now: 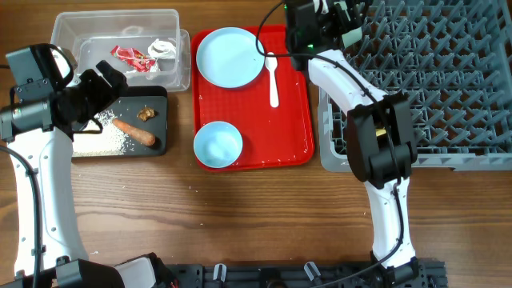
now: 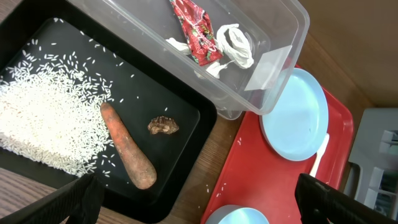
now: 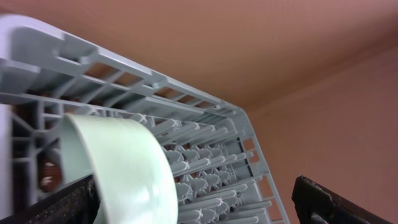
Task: Sort waste into correct bins and load items into the dishwasher rack
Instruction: 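Move the right gripper back to the small blue bowl on the tray, then grasp the rim of the blue bowl with the right gripper, then lift the blue bowl with the right gripper toward the rack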
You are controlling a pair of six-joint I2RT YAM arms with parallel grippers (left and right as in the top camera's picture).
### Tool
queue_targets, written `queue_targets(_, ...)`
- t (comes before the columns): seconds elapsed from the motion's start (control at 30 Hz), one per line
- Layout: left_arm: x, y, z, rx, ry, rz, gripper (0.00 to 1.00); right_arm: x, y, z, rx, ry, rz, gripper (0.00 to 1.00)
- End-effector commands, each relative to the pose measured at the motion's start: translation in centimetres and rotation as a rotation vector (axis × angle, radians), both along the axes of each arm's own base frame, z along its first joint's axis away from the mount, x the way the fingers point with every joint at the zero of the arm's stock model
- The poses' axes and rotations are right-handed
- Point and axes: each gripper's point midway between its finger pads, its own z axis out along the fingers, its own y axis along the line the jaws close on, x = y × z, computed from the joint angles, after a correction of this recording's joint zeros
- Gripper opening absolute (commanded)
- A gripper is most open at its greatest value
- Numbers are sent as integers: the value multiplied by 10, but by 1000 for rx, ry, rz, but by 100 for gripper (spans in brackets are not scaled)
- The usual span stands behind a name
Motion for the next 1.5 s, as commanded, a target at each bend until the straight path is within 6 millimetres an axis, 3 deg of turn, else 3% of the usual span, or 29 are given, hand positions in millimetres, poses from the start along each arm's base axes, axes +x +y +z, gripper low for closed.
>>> queue_targets(0.0, 1, 2, 3, 0, -8, 5, 100, -10, 21, 49, 49, -66, 54, 100)
queue_targets(0.1, 1, 2, 3, 0, -8, 5, 100, -21, 44, 39, 133, 18, 145, 100)
queue_targets(0.17, 1, 2, 3, 0, -8, 5, 100, -41, 78, 17, 342, 155, 283, 100)
queue_targets(0.27, 1, 2, 3, 0, -8, 5, 100, -91, 144, 4, 788, 368, 479, 100)
queue_targets(0.37, 1, 2, 3, 0, -8, 5, 100, -164, 215, 26, 1288, 634, 652, 100)
queue_targets(0.4, 1, 2, 3, 0, -8, 5, 100, -179, 226, 26, 1339, 706, 680, 100)
queue_targets(0.5, 1, 2, 3, 0, -8, 5, 100, -206, 233, -7, 1340, 813, 581, 100)
queue_targets(0.67, 1, 2, 3, 0, -8, 5, 100, -253, 236, -81, 1308, 860, 277, 80)
queue_targets(0.77, 1, 2, 3, 0, -8, 5, 100, -268, 238, -110, 1304, 871, 223, 71)
queue_targets(0.87, 1, 2, 3, 0, -8, 5, 100, -275, 236, -128, 1327, 863, 172, 62)
queue_targets(0.97, 1, 2, 3, 0, -8, 5, 100, -274, 237, -130, 1338, 851, 152, 47)
queue_targets(1.03, 1, 2, 3, 0, -8, 5, 100, -279, 245, -150, 1332, 883, 125, 46)
queue_targets(1.07, 1, 2, 3, 0, -8, 5, 100, -280, 246, -152, 1333, 898, 116, 45)
queue_targets(1.17, 1, 2, 3, 0, -8, 5, 100, -275, 244, -151, 1345, 883, 93, 17)
queue_targets(1.27, 1, 2, 3, 0, -8, 5, 100, -275, 245, -151, 1349, 880, 91, 4)
queue_targets(1.4, 1, 2, 3, 0, -8, 5, 100, -267, 241, -139, 1352, 858, 87, 4)
queue_targets(1.47, 1, 2, 3, 0, -8, 5, 100, -250, 221, -110, 1303, 770, 101, 4)
